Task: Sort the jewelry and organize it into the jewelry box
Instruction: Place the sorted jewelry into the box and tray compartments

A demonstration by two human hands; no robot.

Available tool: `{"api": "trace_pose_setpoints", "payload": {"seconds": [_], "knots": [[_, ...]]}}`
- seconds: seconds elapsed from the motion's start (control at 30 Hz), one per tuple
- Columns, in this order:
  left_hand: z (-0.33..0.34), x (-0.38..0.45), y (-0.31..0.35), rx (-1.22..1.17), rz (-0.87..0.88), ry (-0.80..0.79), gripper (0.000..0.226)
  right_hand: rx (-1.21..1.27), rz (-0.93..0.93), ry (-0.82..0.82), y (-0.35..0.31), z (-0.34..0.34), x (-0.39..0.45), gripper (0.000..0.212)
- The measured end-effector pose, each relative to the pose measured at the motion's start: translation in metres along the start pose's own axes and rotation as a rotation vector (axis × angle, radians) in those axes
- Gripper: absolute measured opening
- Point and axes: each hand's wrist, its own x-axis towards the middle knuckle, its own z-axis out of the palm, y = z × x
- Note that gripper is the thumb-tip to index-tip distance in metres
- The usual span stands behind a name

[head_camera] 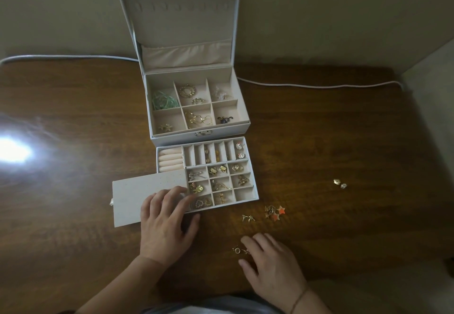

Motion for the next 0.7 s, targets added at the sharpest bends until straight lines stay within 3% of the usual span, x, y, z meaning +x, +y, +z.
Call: {"api": "trace_pose_setpoints", "payload": {"seconds": [0.13,0.37,0.7], "knots": [[0.0,0.0,0.001,0.005,-0.002,-0.009,0.043,-0.034,-0.018,0.001,-0.007,0.001,0.004,0.046],[0.001,0.0,0.0,0.01,0.006,0.008,0.043,0.022,-0.102,0.04,-0.008,0.01,0.011,0.028],[0.0,0.0,0.0,0.01,0.007,0.005,0.043,0.217,0.017,-0.059,-0.01,0.008,0.016,0.024]]}}
